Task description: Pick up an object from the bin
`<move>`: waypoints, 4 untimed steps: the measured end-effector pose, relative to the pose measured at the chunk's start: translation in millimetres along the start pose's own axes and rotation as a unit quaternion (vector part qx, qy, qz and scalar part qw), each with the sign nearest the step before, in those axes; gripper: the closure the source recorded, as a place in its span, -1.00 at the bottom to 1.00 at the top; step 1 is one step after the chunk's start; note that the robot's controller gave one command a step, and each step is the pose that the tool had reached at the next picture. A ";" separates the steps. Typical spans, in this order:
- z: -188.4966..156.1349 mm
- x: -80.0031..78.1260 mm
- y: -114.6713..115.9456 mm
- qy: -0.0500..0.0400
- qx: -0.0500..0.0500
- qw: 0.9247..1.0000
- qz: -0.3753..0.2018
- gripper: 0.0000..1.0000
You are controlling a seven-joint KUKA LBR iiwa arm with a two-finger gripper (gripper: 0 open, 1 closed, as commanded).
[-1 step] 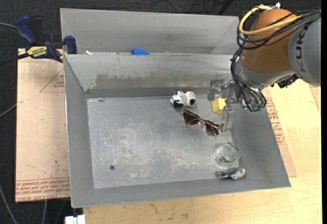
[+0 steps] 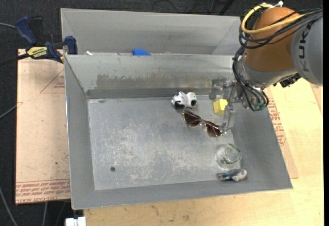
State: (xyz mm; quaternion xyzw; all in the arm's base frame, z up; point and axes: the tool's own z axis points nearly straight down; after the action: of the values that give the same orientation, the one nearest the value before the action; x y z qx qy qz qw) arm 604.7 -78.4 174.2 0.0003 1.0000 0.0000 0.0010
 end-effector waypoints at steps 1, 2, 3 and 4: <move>46.2 -11.8 12.9 -0.002 0.000 0.999 0.034 -1.00; 77.9 -9.0 16.3 0.002 -0.001 0.998 0.059 -1.00; 60.6 -12.9 22.2 0.000 0.000 0.985 0.174 -1.00; 93.9 -21.0 20.4 -0.001 0.000 0.998 0.070 -1.00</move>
Offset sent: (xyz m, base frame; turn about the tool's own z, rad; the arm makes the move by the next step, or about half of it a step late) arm 0.0004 0.0173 -0.0486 0.2198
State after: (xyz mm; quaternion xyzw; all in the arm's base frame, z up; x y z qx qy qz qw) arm 625.9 -58.0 80.4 0.0699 0.9976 0.0002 0.0021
